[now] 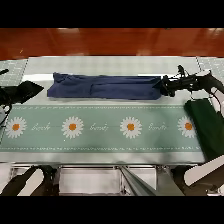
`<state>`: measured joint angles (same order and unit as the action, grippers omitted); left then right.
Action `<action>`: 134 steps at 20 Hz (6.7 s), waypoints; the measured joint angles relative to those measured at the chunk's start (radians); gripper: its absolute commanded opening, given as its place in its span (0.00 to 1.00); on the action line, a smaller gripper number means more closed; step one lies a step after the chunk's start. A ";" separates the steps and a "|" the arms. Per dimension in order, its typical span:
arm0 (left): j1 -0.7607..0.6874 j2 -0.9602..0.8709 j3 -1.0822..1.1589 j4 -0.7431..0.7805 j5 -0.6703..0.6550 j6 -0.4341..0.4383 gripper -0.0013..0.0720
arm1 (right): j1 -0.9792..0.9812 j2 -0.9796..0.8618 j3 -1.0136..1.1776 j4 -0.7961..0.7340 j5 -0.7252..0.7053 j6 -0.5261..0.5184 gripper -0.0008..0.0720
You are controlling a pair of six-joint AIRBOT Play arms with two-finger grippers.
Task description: Fold the shirts.
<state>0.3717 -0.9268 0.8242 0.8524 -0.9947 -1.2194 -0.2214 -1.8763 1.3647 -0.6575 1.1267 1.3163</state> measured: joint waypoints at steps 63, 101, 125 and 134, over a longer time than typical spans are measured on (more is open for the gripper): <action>-0.286 0.043 0.103 -0.056 -0.132 -0.048 0.04 | 0.676 0.118 0.204 0.106 -0.206 0.037 0.05; -0.232 0.104 0.096 -0.060 -0.187 -0.048 0.04 | 0.248 1.110 -0.857 -0.401 -0.210 0.457 0.57; -0.253 0.104 0.096 -0.067 -0.185 -0.049 0.04 | 0.508 0.393 -0.571 0.251 -0.438 -0.042 0.05; -0.253 0.104 0.096 -0.067 -0.185 -0.049 0.04 | 0.467 0.420 -0.156 -0.013 -0.183 0.077 0.05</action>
<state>0.1184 -0.8230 0.9203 0.7853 -1.1793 -1.2686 0.2459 -1.4567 1.2083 -0.6708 0.9440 1.3933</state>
